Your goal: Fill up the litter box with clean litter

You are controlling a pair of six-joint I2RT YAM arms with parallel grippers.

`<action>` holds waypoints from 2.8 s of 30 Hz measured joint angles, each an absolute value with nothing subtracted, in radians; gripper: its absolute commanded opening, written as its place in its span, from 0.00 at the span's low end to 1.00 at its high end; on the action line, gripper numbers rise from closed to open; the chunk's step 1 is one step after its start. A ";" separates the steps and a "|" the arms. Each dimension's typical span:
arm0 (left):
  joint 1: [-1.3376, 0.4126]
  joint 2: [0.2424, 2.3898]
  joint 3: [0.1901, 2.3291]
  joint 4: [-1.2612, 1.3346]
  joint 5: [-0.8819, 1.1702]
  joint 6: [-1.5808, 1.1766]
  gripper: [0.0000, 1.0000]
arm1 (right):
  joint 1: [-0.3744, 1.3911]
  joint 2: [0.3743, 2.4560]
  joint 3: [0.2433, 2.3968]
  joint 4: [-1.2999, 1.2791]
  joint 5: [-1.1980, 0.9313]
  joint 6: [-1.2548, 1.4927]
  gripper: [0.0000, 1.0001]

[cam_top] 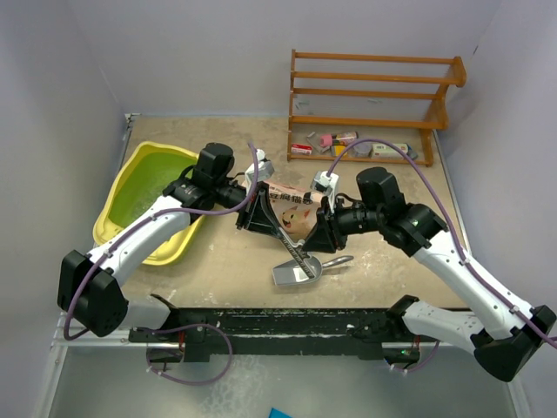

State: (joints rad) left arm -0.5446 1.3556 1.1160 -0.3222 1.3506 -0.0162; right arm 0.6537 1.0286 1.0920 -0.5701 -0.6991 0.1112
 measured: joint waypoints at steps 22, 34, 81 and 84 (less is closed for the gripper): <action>-0.546 1.357 1.116 -0.308 1.197 -0.038 0.49 | 0.654 1.035 1.079 -0.647 -0.565 0.088 0.00; -0.546 1.192 1.060 -0.219 0.684 0.101 0.47 | 0.654 1.029 1.261 -0.759 -0.033 -0.233 0.00; -0.546 1.406 0.927 -0.062 0.524 0.614 0.00 | 0.612 1.395 1.383 -0.832 -0.026 -0.843 0.00; -0.546 1.389 0.916 -0.062 0.531 0.613 0.00 | 0.610 1.386 1.383 -0.832 -0.044 -0.846 0.00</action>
